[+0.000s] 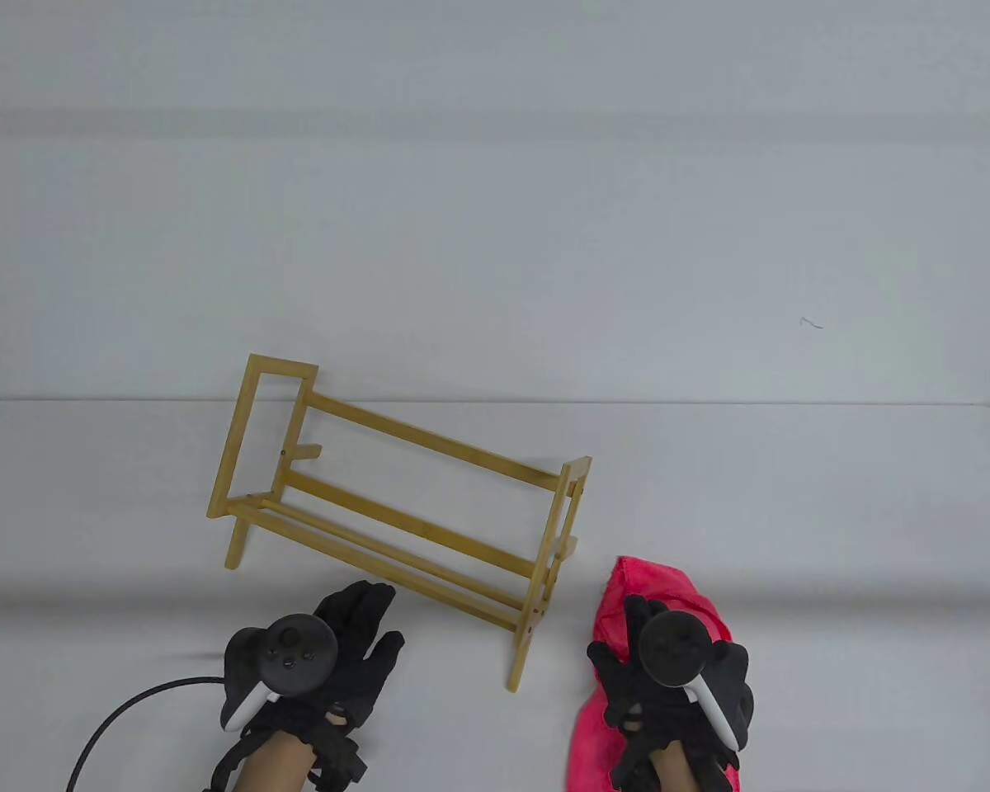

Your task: Hang square towel on book rack

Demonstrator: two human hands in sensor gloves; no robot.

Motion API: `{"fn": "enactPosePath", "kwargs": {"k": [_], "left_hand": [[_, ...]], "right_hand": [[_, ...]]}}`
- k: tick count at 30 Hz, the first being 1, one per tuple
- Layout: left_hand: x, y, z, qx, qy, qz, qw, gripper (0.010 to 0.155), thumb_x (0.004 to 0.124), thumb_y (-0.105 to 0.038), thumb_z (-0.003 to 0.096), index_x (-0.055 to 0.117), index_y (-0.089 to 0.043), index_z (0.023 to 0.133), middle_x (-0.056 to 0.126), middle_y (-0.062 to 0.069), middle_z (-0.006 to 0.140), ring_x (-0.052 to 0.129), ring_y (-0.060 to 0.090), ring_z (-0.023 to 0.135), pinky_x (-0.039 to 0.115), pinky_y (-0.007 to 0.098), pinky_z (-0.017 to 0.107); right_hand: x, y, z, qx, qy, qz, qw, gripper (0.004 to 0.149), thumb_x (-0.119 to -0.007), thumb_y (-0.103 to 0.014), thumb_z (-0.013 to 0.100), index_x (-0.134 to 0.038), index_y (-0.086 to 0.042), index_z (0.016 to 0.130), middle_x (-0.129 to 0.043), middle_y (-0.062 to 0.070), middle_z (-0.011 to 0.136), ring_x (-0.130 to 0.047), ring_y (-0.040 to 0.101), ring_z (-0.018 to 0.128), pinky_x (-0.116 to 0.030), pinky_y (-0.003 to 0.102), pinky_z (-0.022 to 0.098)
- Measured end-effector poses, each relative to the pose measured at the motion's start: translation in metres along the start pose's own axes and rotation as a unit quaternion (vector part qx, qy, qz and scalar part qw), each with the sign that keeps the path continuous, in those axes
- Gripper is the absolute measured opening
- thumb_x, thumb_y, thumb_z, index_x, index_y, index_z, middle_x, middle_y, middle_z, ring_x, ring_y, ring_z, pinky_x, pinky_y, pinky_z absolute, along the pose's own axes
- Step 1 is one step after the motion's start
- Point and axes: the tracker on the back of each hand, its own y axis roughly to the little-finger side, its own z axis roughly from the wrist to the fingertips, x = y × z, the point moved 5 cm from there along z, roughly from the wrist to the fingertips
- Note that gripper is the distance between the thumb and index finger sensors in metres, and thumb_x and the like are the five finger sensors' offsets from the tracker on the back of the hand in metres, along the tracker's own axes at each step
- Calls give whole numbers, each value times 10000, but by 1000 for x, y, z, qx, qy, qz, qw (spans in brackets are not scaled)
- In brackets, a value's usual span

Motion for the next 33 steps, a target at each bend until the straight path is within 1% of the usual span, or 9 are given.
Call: {"fn": "enactPosePath", "kwargs": {"k": [6,8,10,12,17,20,23,30,33], "left_hand": [[-2,-6,-1,5,-2,-9,1000,615,674,-411,567,485,-102,1064,425,202,1073,456,476,980,501,610,688],[-1,-8,-1,7,-1,-6,1000,613,675,-411,566,489,-103,1062,425,205,1073,457,476,980,501,611,688],[-1,-9,-2,8,2,-4,1000,614,674,-412,567,488,-103,1063,425,203,1073,456,476,981,501,610,689],[-1,-8,-2,7,4,-3,1000,614,674,-412,567,488,-103,1063,425,204,1074,456,475,981,500,611,689],[-6,-5,-4,2,-1,-2,1000,612,674,-411,567,490,-103,1062,425,203,1073,457,476,980,501,611,688],[-7,-3,-4,-1,-4,-4,1000,612,675,-410,566,491,-103,1062,426,205,1073,457,476,980,501,611,688],[-7,-3,-4,-3,-1,1,1000,613,675,-410,567,491,-101,1063,423,202,1074,453,476,981,499,612,689],[-9,-1,-5,-10,-4,2,1000,611,674,-410,567,490,-104,1062,407,202,1076,443,474,984,495,611,691],[-10,-1,-5,-12,-6,4,1000,612,675,-409,567,490,-103,1063,397,201,1078,435,474,986,492,612,691]], "right_hand": [[18,-2,9,8,19,-14,1000,769,-706,-523,455,-286,-260,1042,-273,58,1094,-360,351,1058,-313,575,754],[19,-3,18,7,5,-29,1000,784,-714,-523,453,-267,-268,1045,-252,54,1098,-332,350,1066,-295,575,758],[16,-3,25,2,-17,-43,999,799,-727,-514,451,-242,-289,1045,-224,45,1099,-284,348,1075,-261,576,764],[13,-3,35,0,-42,-78,996,831,-740,-518,443,-206,-302,1043,-169,40,1102,-241,348,1080,-238,578,765],[2,4,59,-21,-101,-138,985,937,-796,-532,408,-140,-299,1037,-110,35,1100,-177,356,1084,-200,592,762],[-8,13,72,-47,-143,-181,972,992,-817,-545,391,-100,-294,1029,-72,35,1096,-124,362,1084,-180,598,759],[-14,23,83,-70,-169,-213,960,1036,-834,-548,378,-65,-285,1021,-54,34,1092,-103,371,1081,-170,604,756],[-29,43,98,-109,-212,-213,948,1069,-849,-538,374,-33,-264,1007,-41,43,1085,-101,384,1075,-176,606,752],[-35,49,102,-118,-222,-199,947,1041,-835,-539,379,-66,-240,1015,-112,57,1090,-197,386,1076,-220,604,750]]}}
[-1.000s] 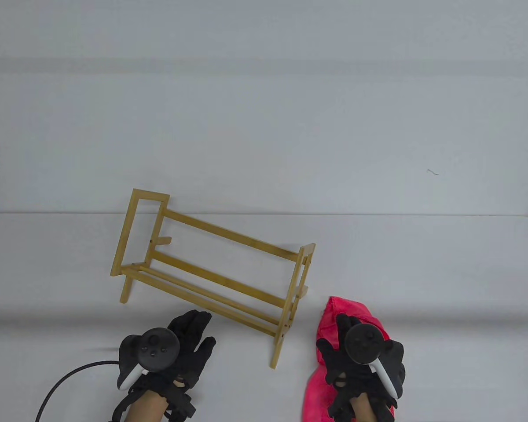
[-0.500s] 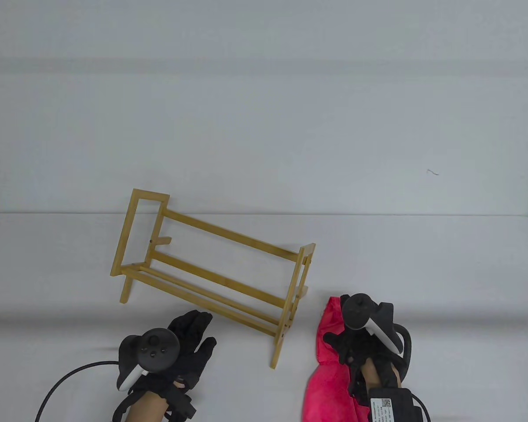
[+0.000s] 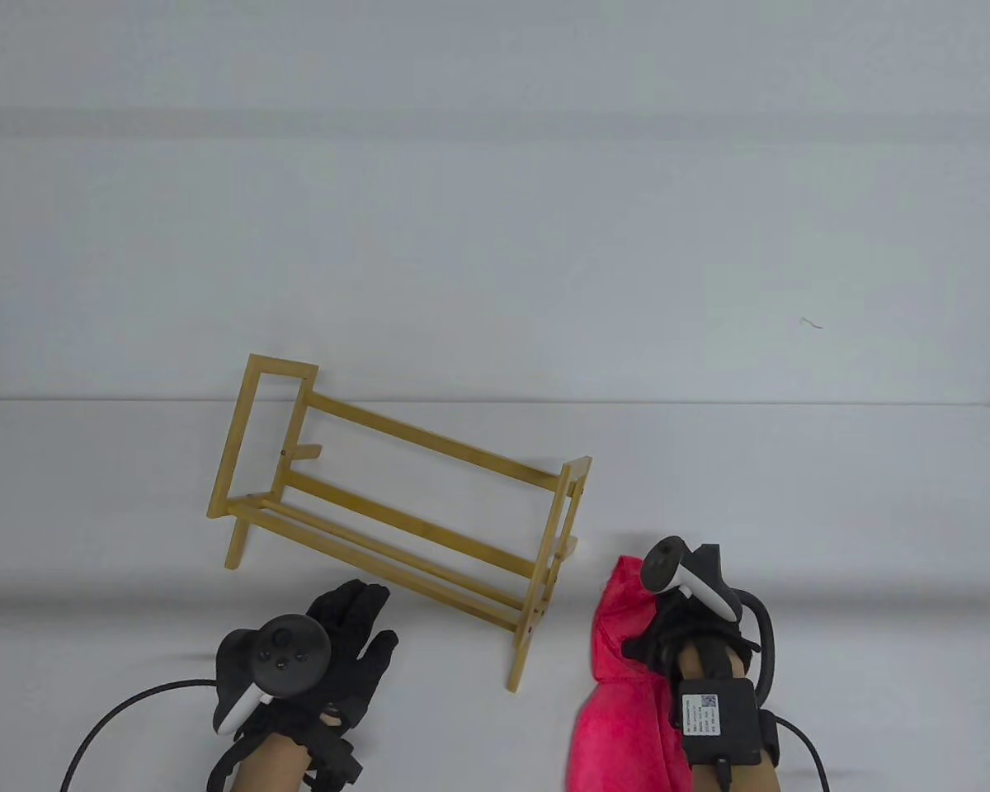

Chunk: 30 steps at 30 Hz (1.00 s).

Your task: Hang square towel on book rack

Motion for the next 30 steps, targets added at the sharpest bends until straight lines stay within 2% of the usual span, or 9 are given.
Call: {"fn": "enactPosePath", "kwargs": {"k": [7,11,19,23,27,30], "left_hand": [[-3,2,-1,-4,-2,6,1000,612,674,-410,567,490,-103,1063,387,202,1079,426,473,988,488,611,692],[-4,3,-2,-6,-6,3,1000,612,675,-409,567,491,-102,1063,387,202,1079,426,475,987,489,612,692],[-2,2,-1,-5,2,4,1000,611,675,-410,567,493,-102,1062,389,202,1080,430,475,986,490,612,691],[-1,0,-1,-2,5,4,1000,611,675,-410,567,493,-102,1063,392,202,1079,431,474,987,491,612,691],[1,0,0,0,9,2,1000,610,674,-411,567,495,-103,1062,394,201,1079,434,473,986,492,611,691],[1,-1,0,3,9,-1,1000,611,675,-411,566,492,-105,1063,394,202,1079,434,474,986,492,612,691]], "right_hand": [[0,0,2,4,21,9,1000,961,-833,-530,376,-213,-215,1039,-178,78,1081,-305,380,1059,-265,597,747],[1,0,2,7,46,16,999,848,-826,-514,381,-359,-238,1033,-249,64,1077,-366,375,1047,-300,591,744],[3,3,-4,9,118,38,992,563,-776,-476,413,-597,-318,923,-421,0,1042,-489,326,1015,-373,570,736],[4,5,-11,15,153,41,987,502,-761,-475,418,-664,-333,889,-495,-1,1028,-549,327,999,-409,568,730],[9,13,-22,22,184,100,978,486,-742,-489,427,-695,-337,886,-558,32,1021,-580,339,989,-431,569,724],[19,22,-37,34,219,162,962,479,-747,-492,429,-712,-332,879,-577,44,1015,-592,343,983,-444,567,721]]}}
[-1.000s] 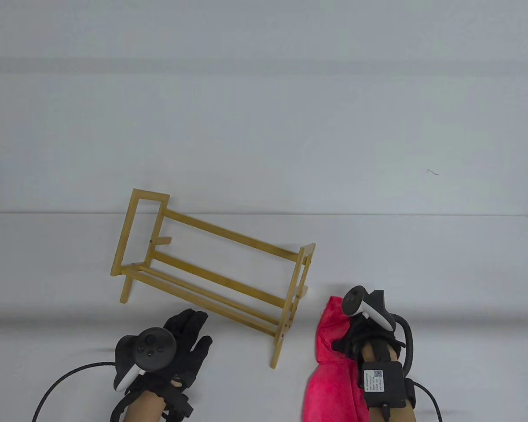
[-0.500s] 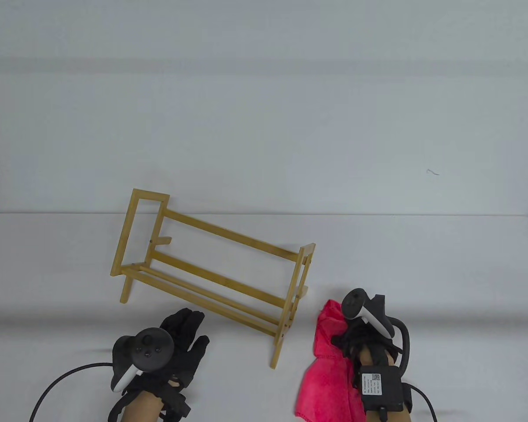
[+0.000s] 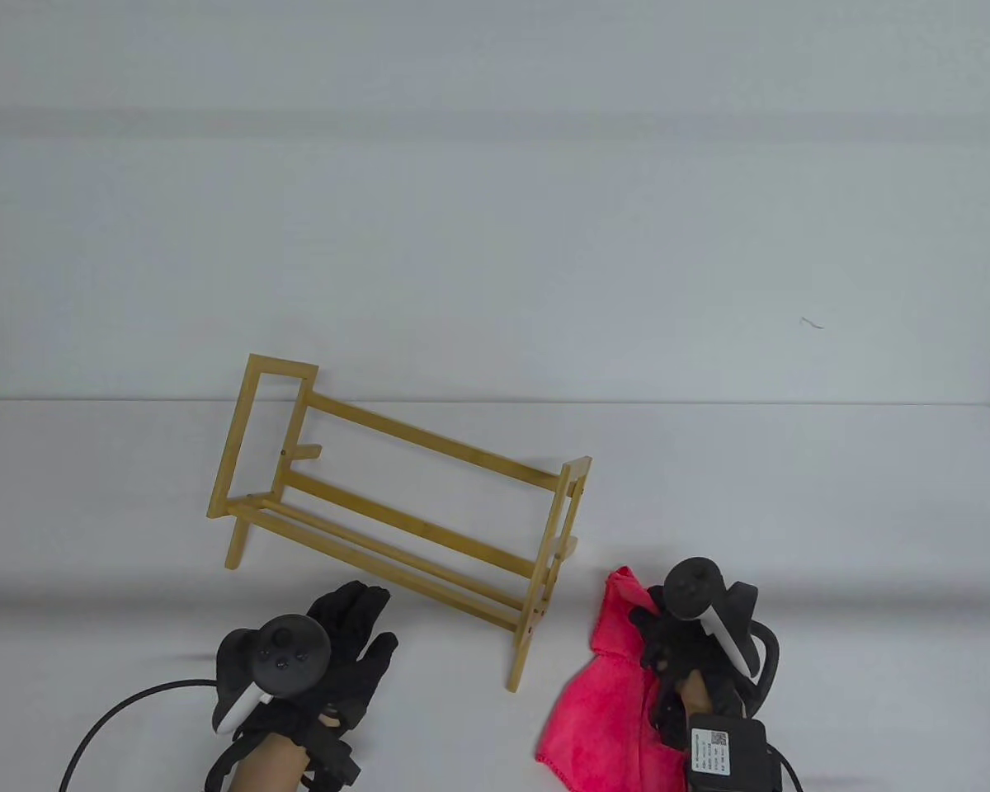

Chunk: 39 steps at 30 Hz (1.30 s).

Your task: Hang square towel on book rack

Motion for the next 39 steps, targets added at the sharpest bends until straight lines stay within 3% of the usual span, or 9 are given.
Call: {"fn": "enactPosePath", "kwargs": {"k": [10,21,30,39], "left_hand": [[5,-15,1,23,5,-5,1000,614,673,-413,568,482,-111,1066,393,198,1080,436,472,987,494,611,692],[13,-31,2,51,4,-31,998,630,674,-414,568,443,-117,1073,396,197,1080,452,468,985,506,605,690],[15,-71,-1,118,-25,-102,987,665,695,-419,564,391,-129,1080,389,189,1082,459,457,987,513,598,691],[17,-115,-12,191,-45,-196,961,730,715,-457,553,328,-143,1087,352,182,1092,452,440,1000,511,593,699]], "right_hand": [[45,-9,-47,34,92,157,983,481,-738,-514,437,-712,-352,888,-588,50,1009,-606,339,976,-466,559,717],[76,-30,-106,101,134,360,918,480,-742,-509,443,-713,-333,889,-699,28,942,-727,305,905,-529,538,700],[86,-85,-141,208,75,454,863,480,-733,-513,453,-699,-334,897,-684,8,956,-700,288,928,-510,530,714],[68,-143,-170,286,-24,493,821,486,-712,-533,466,-677,-358,918,-527,15,1042,-485,314,1028,-393,539,748]]}}
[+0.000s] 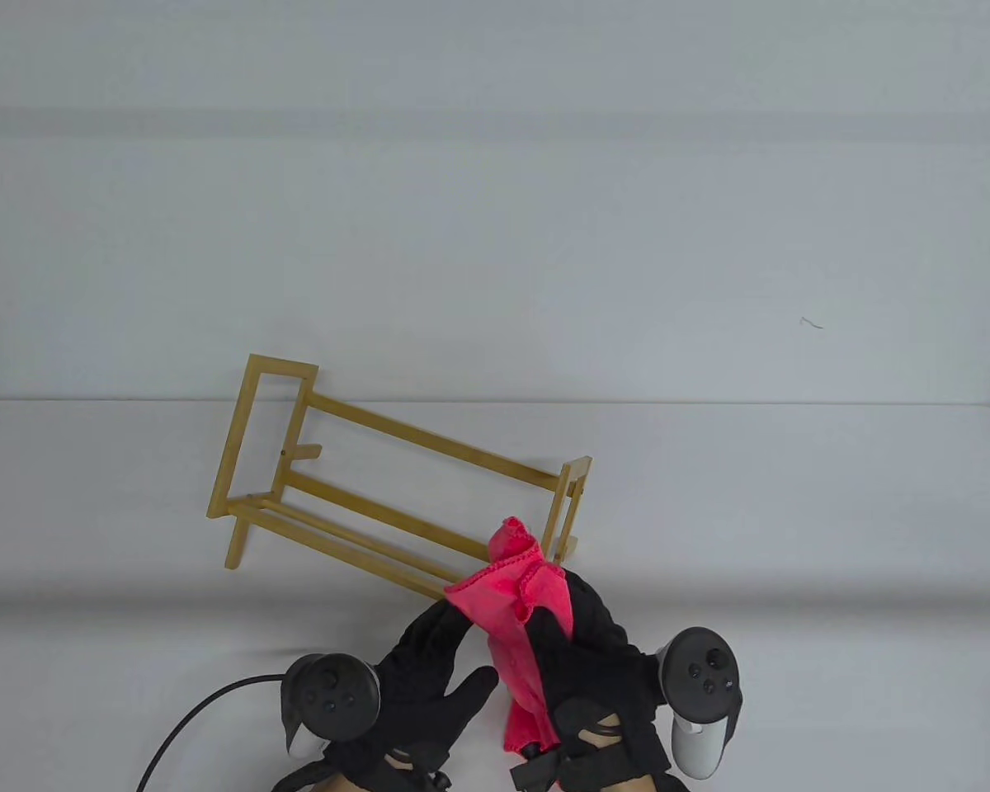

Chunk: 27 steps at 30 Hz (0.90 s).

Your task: Hang square towel on book rack

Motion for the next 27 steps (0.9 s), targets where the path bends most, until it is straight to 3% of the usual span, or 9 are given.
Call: {"fn": "enactPosePath", "kwargs": {"k": [4,9,17,27], "left_hand": [[0,-5,-1,11,-22,-51,998,807,726,-525,526,289,-148,1090,343,185,1102,461,441,1003,509,598,702],[0,-5,-2,21,-29,-105,994,789,735,-502,522,316,-143,1086,459,178,1087,569,425,983,539,595,695],[3,-7,-1,7,-32,-112,993,599,765,-373,531,548,-92,1014,767,133,899,833,340,801,673,547,627],[-16,6,-3,-18,-71,-114,991,553,779,-374,533,627,-81,976,843,132,809,899,312,705,718,534,582]], "right_hand": [[-27,1,0,1,-54,31,998,484,-710,-548,462,-686,-387,918,-380,8,1094,-281,340,1066,-284,550,755],[-45,7,-2,0,-86,32,996,482,-716,-547,453,-695,-408,914,-257,6,1112,-181,347,1067,-214,564,750],[-42,23,-4,-20,-68,26,997,493,-714,-543,450,-669,-417,925,-293,19,1108,-208,351,1066,-224,566,748],[-27,25,-1,-14,-45,2,999,622,-714,-542,448,-506,-364,1006,-314,34,1101,-275,354,1064,-257,570,748]]}}
